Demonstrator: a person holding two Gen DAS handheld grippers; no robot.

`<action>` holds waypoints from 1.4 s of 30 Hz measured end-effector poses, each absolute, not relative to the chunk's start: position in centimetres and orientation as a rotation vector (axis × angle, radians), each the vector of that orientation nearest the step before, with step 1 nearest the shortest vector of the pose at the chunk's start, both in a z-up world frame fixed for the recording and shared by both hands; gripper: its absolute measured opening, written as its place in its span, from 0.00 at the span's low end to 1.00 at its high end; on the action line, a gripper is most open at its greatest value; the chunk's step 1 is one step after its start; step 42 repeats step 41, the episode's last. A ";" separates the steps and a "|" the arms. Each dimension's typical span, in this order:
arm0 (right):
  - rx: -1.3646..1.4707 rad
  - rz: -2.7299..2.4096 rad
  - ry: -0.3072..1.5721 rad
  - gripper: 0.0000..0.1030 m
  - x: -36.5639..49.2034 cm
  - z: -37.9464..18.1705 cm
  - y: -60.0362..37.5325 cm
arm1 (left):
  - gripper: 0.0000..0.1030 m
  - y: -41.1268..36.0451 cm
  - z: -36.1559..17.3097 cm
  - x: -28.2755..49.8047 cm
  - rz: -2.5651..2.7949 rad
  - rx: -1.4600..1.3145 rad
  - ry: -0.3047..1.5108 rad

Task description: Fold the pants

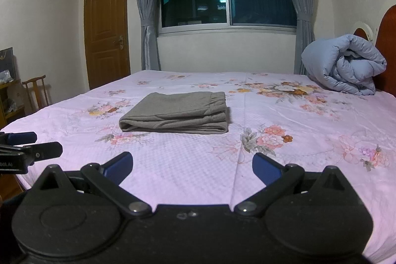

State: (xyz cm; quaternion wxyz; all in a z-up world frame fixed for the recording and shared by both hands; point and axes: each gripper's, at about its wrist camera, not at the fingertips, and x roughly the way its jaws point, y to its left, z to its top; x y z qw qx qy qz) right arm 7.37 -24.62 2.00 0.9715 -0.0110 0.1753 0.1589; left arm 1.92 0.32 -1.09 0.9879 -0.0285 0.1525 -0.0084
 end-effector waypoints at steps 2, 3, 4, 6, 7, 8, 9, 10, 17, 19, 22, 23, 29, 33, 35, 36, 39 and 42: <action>-0.024 0.321 0.353 0.94 7.4 2.0 -24.6 | 1.00 0.3 -1.1 1.9 -0.016 -0.058 0.308; -0.023 0.321 0.353 0.94 7.4 2.0 -24.6 | 1.00 0.3 -1.1 1.9 -0.017 -0.058 0.308; -0.023 0.321 0.354 0.94 7.4 2.0 -24.6 | 1.00 0.3 -1.1 1.9 -0.017 -0.057 0.308; -0.024 0.321 0.354 0.94 7.4 2.0 -24.6 | 1.00 0.3 -1.1 2.0 -0.018 -0.057 0.308; -0.025 0.321 0.353 0.94 7.4 2.0 -24.6 | 1.00 0.3 -1.1 1.9 -0.019 -0.057 0.308; -0.025 0.321 0.353 0.94 7.4 2.0 -24.6 | 1.00 0.3 -1.1 1.9 -0.018 -0.057 0.307; -0.025 0.321 0.354 0.94 7.4 2.0 -24.6 | 1.00 0.3 -1.1 1.9 -0.019 -0.056 0.306; -0.026 0.321 0.353 0.94 7.4 2.0 -24.6 | 1.00 0.3 -1.0 1.9 -0.020 -0.056 0.306; -0.025 0.322 0.353 0.94 7.4 2.0 -24.6 | 1.00 0.3 -1.0 1.9 -0.022 -0.056 0.307; -0.025 0.320 0.353 0.94 7.4 2.0 -24.6 | 1.00 0.3 -1.0 1.9 -0.023 -0.056 0.306; -0.026 0.321 0.353 0.94 7.4 2.0 -24.6 | 1.00 0.3 -1.0 1.9 -0.019 -0.055 0.305; -0.025 0.321 0.354 0.94 7.4 2.0 -24.6 | 1.00 0.3 -1.0 1.9 -0.019 -0.054 0.307; -0.027 0.322 0.353 0.94 7.4 2.0 -24.6 | 1.00 0.2 -1.1 2.1 -0.019 -0.048 0.310; -0.025 0.321 0.353 0.94 7.4 2.0 -24.6 | 1.00 0.2 -1.1 1.9 -0.006 -0.050 0.298; -0.027 0.321 0.352 0.94 7.4 2.0 -24.6 | 1.00 0.3 -1.1 1.9 -0.006 -0.049 0.292; -0.026 0.321 0.352 0.94 7.4 2.0 -24.6 | 1.00 0.4 -1.1 1.8 -0.006 -0.047 0.289; -0.027 0.322 0.353 0.94 7.4 2.0 -24.6 | 1.00 0.3 -1.1 1.8 -0.019 -0.041 0.292; -0.026 0.322 0.352 0.94 7.4 2.0 -24.6 | 1.00 0.4 -1.1 1.8 -0.022 -0.043 0.294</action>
